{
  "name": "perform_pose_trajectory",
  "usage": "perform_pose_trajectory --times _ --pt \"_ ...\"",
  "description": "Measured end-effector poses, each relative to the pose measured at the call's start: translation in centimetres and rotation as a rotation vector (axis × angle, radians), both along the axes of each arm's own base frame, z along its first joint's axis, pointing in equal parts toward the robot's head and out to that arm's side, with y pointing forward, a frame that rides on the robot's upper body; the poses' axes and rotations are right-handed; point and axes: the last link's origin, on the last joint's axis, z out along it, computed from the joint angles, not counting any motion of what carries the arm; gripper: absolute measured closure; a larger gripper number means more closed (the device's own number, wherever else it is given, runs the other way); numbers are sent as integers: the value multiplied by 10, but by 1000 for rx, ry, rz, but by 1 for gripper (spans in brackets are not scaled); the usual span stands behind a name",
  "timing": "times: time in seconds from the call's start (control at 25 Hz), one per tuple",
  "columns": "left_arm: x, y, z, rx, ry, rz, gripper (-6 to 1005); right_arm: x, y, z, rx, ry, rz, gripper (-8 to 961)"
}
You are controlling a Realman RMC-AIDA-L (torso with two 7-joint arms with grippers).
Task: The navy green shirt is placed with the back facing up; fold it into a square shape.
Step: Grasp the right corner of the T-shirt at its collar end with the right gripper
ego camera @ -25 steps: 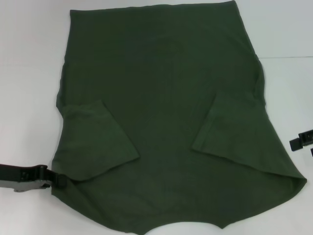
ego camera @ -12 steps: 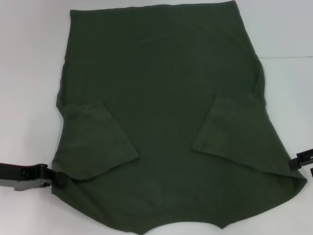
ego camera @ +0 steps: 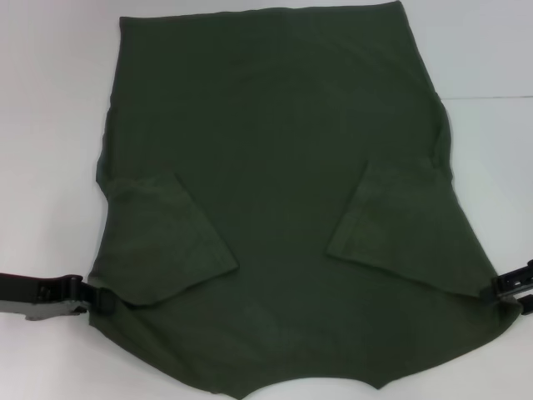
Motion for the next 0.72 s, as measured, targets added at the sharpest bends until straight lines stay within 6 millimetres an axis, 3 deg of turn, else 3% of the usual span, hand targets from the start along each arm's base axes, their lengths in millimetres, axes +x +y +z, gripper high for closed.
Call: perform_pose_trajectory --times 0.2,0.4,0.48,0.72 --pt "1 1 0 0 0 -3 958 -1 1 -5 -5 -9 12 41" --pt "3 3 0 0 -1 -6 959 0 2 -5 -2 -21 12 202" --pt "3 3 0 1 -1 -7 959 1 2 -6 -2 -28 14 338" --pt "5 5 0 1 -2 -12 959 2 4 -6 5 -47 14 331"
